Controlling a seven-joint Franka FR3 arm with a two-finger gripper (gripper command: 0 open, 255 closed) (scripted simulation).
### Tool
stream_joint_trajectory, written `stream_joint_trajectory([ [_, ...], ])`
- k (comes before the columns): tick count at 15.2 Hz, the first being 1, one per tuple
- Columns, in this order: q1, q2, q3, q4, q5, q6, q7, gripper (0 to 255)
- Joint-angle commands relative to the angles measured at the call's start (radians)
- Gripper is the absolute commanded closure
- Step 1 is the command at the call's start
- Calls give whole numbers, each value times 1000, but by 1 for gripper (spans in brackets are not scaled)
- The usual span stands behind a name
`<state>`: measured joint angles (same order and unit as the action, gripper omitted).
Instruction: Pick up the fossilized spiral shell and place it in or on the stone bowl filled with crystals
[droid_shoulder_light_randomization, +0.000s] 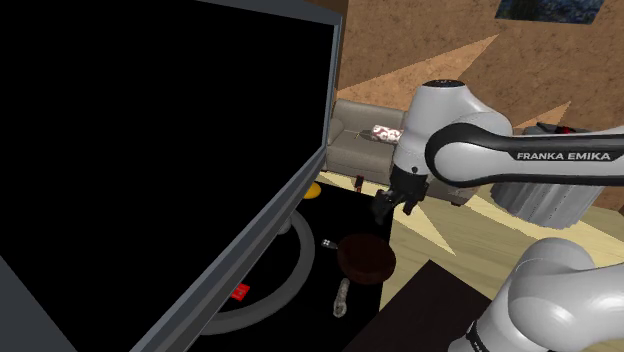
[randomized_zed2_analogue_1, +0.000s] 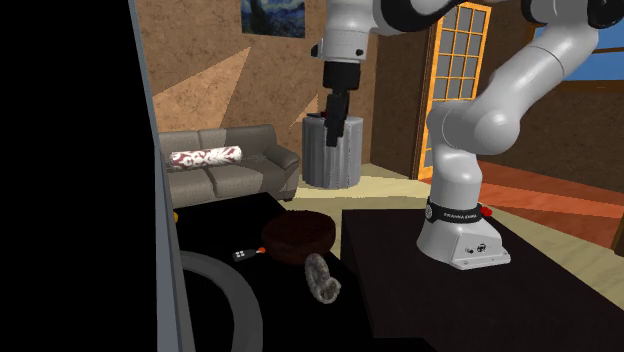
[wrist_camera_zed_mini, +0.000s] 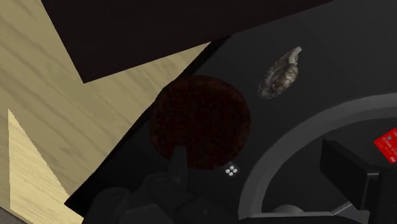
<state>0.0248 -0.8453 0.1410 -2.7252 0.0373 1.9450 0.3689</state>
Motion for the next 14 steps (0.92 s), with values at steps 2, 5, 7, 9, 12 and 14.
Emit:
stream_joint_trajectory([
  [2,18,25,40,-75,40,101,60,0],
  [5,36,84,83,-132,81,216,117,0],
  [7,48,138,113,-163,109,299,156,0],
  [9,58,205,145,-185,135,389,196,0],
  [12,69,327,195,-204,167,532,257,0],
  [14,69,423,232,-207,181,631,301,0],
])
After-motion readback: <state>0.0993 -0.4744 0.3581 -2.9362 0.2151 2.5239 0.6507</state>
